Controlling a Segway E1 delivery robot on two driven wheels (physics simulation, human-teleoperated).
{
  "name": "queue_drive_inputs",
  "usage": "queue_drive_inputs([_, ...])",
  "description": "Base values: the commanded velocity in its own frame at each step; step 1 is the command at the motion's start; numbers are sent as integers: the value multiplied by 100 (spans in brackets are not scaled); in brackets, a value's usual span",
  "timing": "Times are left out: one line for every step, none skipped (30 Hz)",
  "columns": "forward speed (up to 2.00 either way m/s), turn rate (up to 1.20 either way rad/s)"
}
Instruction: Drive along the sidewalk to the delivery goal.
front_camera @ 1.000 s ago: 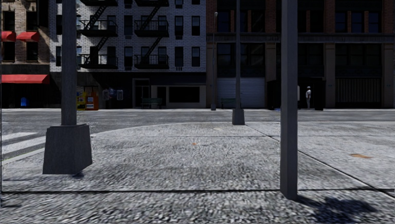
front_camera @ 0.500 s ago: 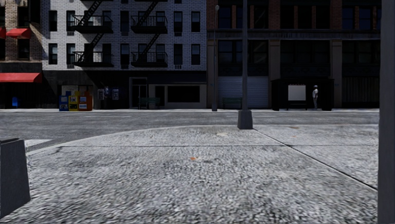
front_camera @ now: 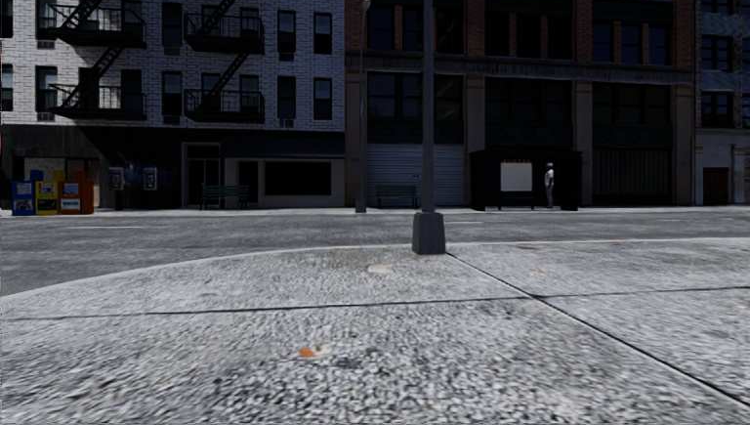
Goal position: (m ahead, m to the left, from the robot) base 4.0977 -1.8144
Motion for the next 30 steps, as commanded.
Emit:
queue_drive_inputs([200, -120])
queue_drive_inputs([200, -120])
queue_drive_inputs([200, -120])
queue_drive_inputs([200, -111])
queue_drive_inputs([200, -63])
queue_drive_inputs([200, -15])
queue_drive_inputs([200, -3])
queue_drive_inputs([200, 0])
queue_drive_inputs([200, 0])
queue_drive_inputs([200, 0])
queue_drive_inputs([200, 0])
queue_drive_inputs([200, 0])
queue_drive_inputs([200, 0])
queue_drive_inputs([200, 0])
queue_drive_inputs([200, 0])
queue_drive_inputs([200, 0])
queue_drive_inputs([200, 0])
queue_drive_inputs([200, 0])
queue_drive_inputs([200, 0])
queue_drive_inputs([200, 0])
queue_drive_inputs([199, 0])
queue_drive_inputs([198, 0])
queue_drive_inputs([192, 0])
queue_drive_inputs([187, -8])
queue_drive_inputs([184, -85])
queue_drive_inputs([184, -85])
queue_drive_inputs([181, -120])
queue_drive_inputs([176, -120])
queue_drive_inputs([171, -120])
queue_drive_inputs([170, -120])
